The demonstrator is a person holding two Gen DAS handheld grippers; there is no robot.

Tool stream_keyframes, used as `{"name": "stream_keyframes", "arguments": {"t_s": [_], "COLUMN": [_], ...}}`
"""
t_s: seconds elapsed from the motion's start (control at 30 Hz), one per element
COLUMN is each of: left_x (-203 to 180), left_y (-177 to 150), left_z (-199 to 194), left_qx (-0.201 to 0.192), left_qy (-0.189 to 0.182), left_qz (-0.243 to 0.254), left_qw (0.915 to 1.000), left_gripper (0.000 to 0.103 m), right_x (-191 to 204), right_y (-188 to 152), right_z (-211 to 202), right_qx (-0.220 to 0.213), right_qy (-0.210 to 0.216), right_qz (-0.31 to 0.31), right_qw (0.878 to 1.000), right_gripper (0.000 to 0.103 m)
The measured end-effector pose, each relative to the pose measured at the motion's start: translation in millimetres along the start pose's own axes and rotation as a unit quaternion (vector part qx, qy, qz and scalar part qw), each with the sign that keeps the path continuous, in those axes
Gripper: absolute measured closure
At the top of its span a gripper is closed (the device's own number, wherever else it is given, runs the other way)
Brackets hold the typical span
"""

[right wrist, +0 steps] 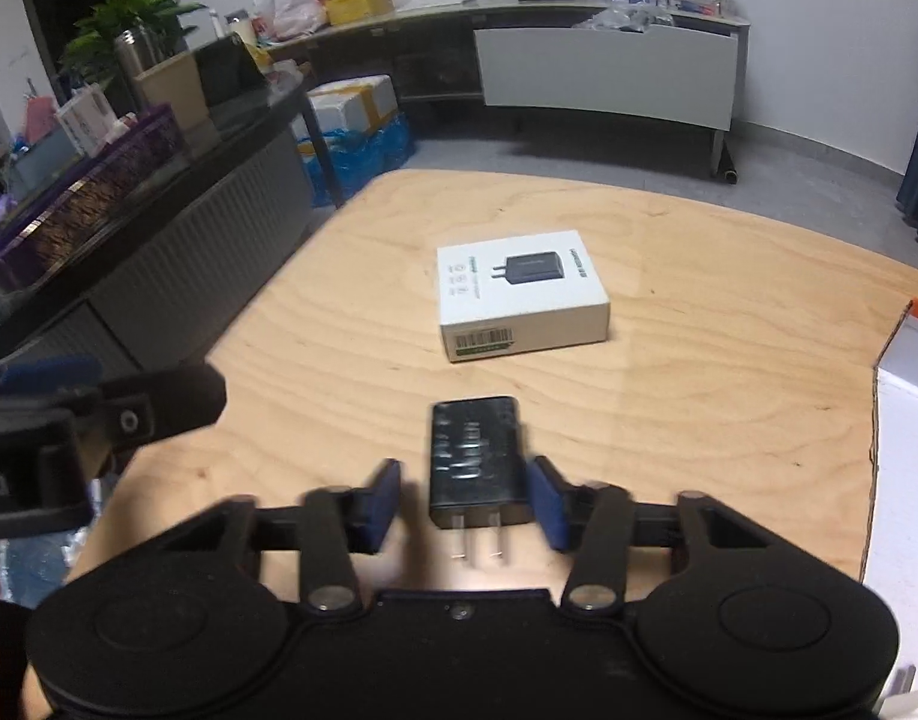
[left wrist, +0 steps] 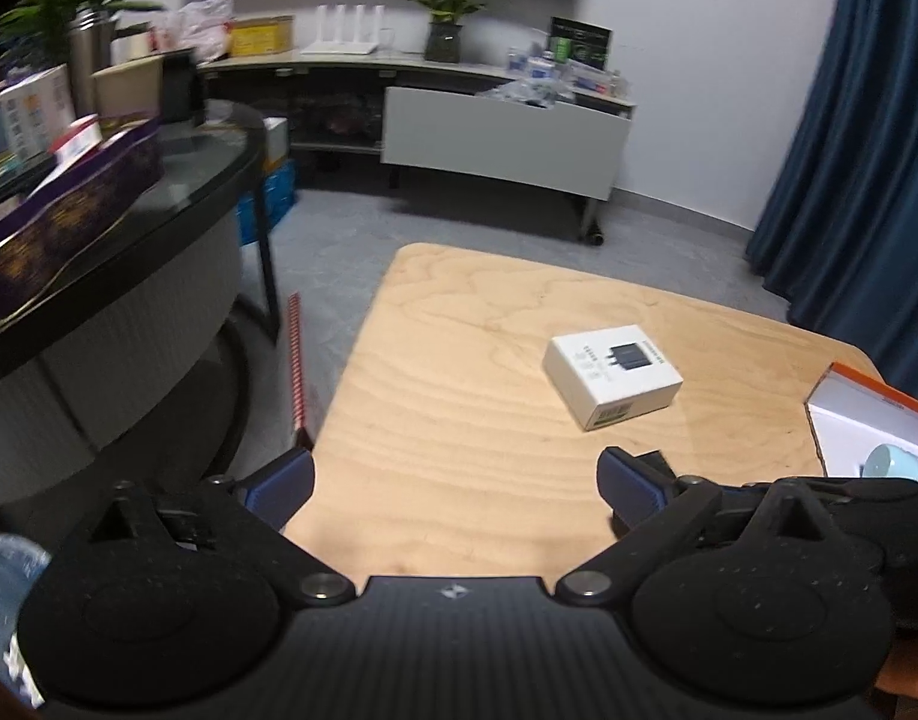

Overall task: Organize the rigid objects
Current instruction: 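Grasp the black plug charger with the right tool, then grasp the white boxed charger with the left tool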

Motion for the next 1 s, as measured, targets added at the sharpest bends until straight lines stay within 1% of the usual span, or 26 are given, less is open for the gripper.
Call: {"name": "stream_keyframes", "arguments": {"t_s": [0.03, 0.1, 0.13, 0.27, 0.33, 0.43, 0.53, 0.6, 0.67, 0.77, 0.8, 0.83, 0.9, 0.93, 1.0], "left_x": [-4, -11, -14, -35, -50, -71, -82, -85, -86, -86, -84, -82, -76, -72, -68], "left_y": [2, 8, 10, 20, 24, 26, 30, 32, 32, 26, 24, 25, 26, 27, 27], "left_z": [4, 14, 21, 43, 55, 73, 90, 100, 110, 127, 130, 128, 124, 120, 114], "left_qx": [-0.002, -0.001, 0.002, 0.009, 0.012, 0.014, 0.014, 0.02, 0.029, 0.059, 0.063, 0.047, 0.034, 0.028, 0.033], "left_qy": [-0.006, -0.018, -0.019, -0.043, -0.042, -0.022, 0.012, 0.034, 0.046, 0.07, 0.079, 0.081, 0.077, 0.077, 0.056], "left_qz": [0.009, 0.024, 0.023, -0.004, -0.01, -0.006, -0.007, -0.014, -0.02, -0.004, 0.003, 0.01, 0.008, 0.013, 0.011], "left_qw": [0.9999, 0.9995, 0.9995, 0.999, 0.999, 0.9997, 0.9998, 0.9992, 0.9983, 0.9958, 0.9949, 0.9955, 0.9964, 0.9965, 0.9978], "left_gripper": [0.0, 0.0, 0.0, 0.0, 0.0, 0.0, 0.0, 0.0, 0.0, 0.0, 0.0, 0.0, 0.011, 0.023, 0.024], "right_x": [-1, -10, -16, -36, -45, -55, -62, -65, -68, -72, -74, -77, -82, -84, -86], "right_y": [-1, -4, -6, -18, -22, -27, -31, -34, -36, -36, -37, -37, -38, -38, -38], "right_z": [-1, -6, -9, -24, -35, -50, -62, -68, -72, -75, -76, -78, -82, -84, -87], "right_qx": [-0.002, -0.007, -0.009, -0.007, -0.01, -0.019, -0.029, -0.031, -0.036, -0.04, -0.041, -0.042, -0.045, -0.047, -0.05], "right_qy": [-0.003, -0.03, -0.041, -0.055, -0.059, -0.056, -0.057, -0.052, -0.055, -0.056, -0.056, -0.056, -0.056, -0.057, -0.058], "right_qz": [0.0, 0.003, 0.012, 0.029, 0.043, 0.053, 0.056, 0.061, 0.057, 0.059, 0.061, 0.065, 0.071, 0.073, 0.078], "right_qw": [1.0, 1.0, 0.999, 0.998, 0.997, 0.997, 0.996, 0.996, 0.996, 0.996, 0.996, 0.995, 0.995, 0.995, 0.994], "right_gripper": [0.058, 0.059, 0.059, 0.059, 0.059, 0.059, 0.059, 0.059, 0.059, 0.059, 0.059, 0.059, 0.059, 0.059, 0.059]}}
Point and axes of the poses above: each gripper's, at about its wrist camera, not at the fingertips, and z roughly the way its jaws point, x to its left, y to its top, the point moved 9 cm from there along z, roughly the way its jaws point, and after that the axes turned 3 degrees about -y, right-handed, at the moved point
